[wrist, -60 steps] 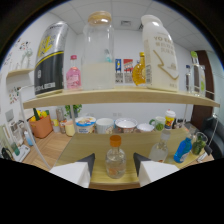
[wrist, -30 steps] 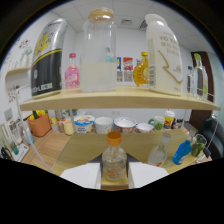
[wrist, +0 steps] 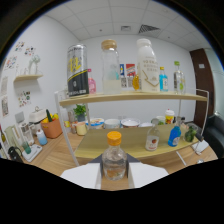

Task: Make me a cup of Vodka Sunrise.

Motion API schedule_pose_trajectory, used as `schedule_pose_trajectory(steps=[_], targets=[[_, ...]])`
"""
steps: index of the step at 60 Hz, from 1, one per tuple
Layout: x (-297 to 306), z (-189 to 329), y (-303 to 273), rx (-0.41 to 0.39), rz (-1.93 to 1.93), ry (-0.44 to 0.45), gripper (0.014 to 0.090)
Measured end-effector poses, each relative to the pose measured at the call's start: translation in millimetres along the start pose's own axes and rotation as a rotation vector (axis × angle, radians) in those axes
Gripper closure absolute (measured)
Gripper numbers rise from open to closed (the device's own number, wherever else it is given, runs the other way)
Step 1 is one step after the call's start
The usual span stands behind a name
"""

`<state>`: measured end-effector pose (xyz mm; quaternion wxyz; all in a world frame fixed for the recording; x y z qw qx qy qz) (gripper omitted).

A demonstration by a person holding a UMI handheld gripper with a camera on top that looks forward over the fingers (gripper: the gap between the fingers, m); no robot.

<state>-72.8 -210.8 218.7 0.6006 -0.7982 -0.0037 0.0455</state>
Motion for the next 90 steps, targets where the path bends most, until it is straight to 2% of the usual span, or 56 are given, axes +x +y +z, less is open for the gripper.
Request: schedule_pose_trajectory(steps=[16,31,43,59,61,66,69,74,76,90], targets=[[15,29,100,-0.108,0.028,0.055,0.0690],[23,60,159,-0.213,0.021,0.092,0.0691],[25,69,190,-0.303,0.010,0.104,0.0691],[20,64,194,-0.322,-0.005,0.085,0.0672],[19,63,196,-0.326,-0.001,0.073,0.0639],[20,59,194,-0.319,-0.015,0.064,0.0446],[20,55,189,-0.313,-0.026,0.055,0.0379],[20,43,174,-0.292,-0.033,0.040,0.0212],[18,36,165,-0.283,-0.027,0.035,0.0192],[24,-34,103,-0.181,-0.016,0.008,0.0187]])
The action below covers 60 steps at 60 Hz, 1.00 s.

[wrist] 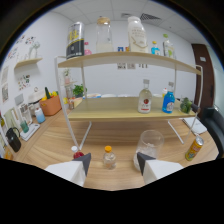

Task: Make me a cup of Vodka Sunrise.

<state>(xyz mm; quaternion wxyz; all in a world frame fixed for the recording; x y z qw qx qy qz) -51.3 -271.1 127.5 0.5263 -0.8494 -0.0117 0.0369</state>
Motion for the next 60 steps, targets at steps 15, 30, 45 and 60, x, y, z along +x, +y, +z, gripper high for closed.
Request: schedule_pose_trajectory(steps=[15,30,45,60], targets=[[54,-63,11,-0.018,0.027,0.069,0.0183],[124,-85,-87,0.096,0.070,0.141,0.0189],[161,-55,-238,0.275,0.040,0.136,0.0187],[169,7,-294,0.301,0.009,0.111,0.0259]])
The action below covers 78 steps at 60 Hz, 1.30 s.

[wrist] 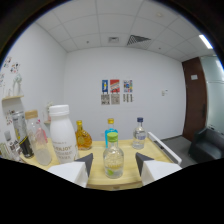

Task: Make me a cup of Vodka Sunrise.

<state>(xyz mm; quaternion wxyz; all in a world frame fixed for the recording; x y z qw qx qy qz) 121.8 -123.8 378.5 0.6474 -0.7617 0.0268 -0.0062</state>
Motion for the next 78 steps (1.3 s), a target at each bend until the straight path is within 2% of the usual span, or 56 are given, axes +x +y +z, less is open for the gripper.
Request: schedule_pose_trajectory(steps=[3,9,17,32,46,52,59,62,71,78], targets=[[-1,9,3,-0.017,0.002,-0.008,0.0315],[-4,20,4,-0.024,-0.006,-0.015,0.0498],[-3,25,2,-0.024,-0.022,-0.007,0.0673],[-5,19,0,-0.047,-0.011,-0.047,0.0687],[-3,-36,-35,0.053,0.004,-0.067,0.0690],[-1,-60,-25,0.054,0.014,-0.068,0.0690],[0,-77,22,0.001,0.048,-0.072,0.0691],[-2,-78,51,-0.045,0.064,-0.083,0.0691],[-3,-71,139,-0.171,0.092,-0.062,0.0692],[-7,-63,184,-0.218,0.032,-0.059,0.0692]])
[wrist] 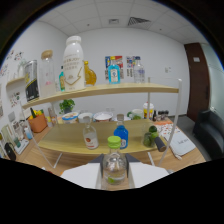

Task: Make me a cup of Vodka Sunrise.

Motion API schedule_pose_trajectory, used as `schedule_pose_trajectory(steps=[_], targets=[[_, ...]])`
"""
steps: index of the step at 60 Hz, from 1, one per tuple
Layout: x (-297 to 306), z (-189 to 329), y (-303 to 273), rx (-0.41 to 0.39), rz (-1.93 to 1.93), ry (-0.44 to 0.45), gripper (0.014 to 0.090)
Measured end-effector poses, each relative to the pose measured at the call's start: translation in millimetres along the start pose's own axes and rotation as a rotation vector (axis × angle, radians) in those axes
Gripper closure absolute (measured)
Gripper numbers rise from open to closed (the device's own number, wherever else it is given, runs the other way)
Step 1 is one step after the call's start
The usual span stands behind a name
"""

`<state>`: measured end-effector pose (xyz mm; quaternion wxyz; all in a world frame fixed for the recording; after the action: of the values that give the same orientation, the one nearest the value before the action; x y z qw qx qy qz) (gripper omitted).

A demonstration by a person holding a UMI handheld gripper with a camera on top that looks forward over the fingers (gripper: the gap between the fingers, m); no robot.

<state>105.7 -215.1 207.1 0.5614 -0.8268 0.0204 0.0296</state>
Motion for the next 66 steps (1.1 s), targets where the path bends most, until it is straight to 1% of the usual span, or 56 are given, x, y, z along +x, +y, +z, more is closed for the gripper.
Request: schedule_pose_trajectory(steps=[9,14,24,34,44,52,54,57,66], targets=[[-4,18,28,-0.038,-0.169,0.009,0.0692],[-1,25,34,-0.058,-0.312,0.041,0.0691],[2,33,32,-0.059,-0.711,0.093,0.0692],[1,35,31,-0.054,-1.103,0.113,0.0694],[-1,36,25,-0.027,-1.476,0.146,0.0695],[-3,37,25,-0.029,-1.746,0.178,0.0692],[-2,39,27,-0.036,-1.808,0.183,0.0693],[0,38,30,-0.067,-1.893,0.190,0.0690],[1,40,31,-0.093,-2.095,0.207,0.0694]])
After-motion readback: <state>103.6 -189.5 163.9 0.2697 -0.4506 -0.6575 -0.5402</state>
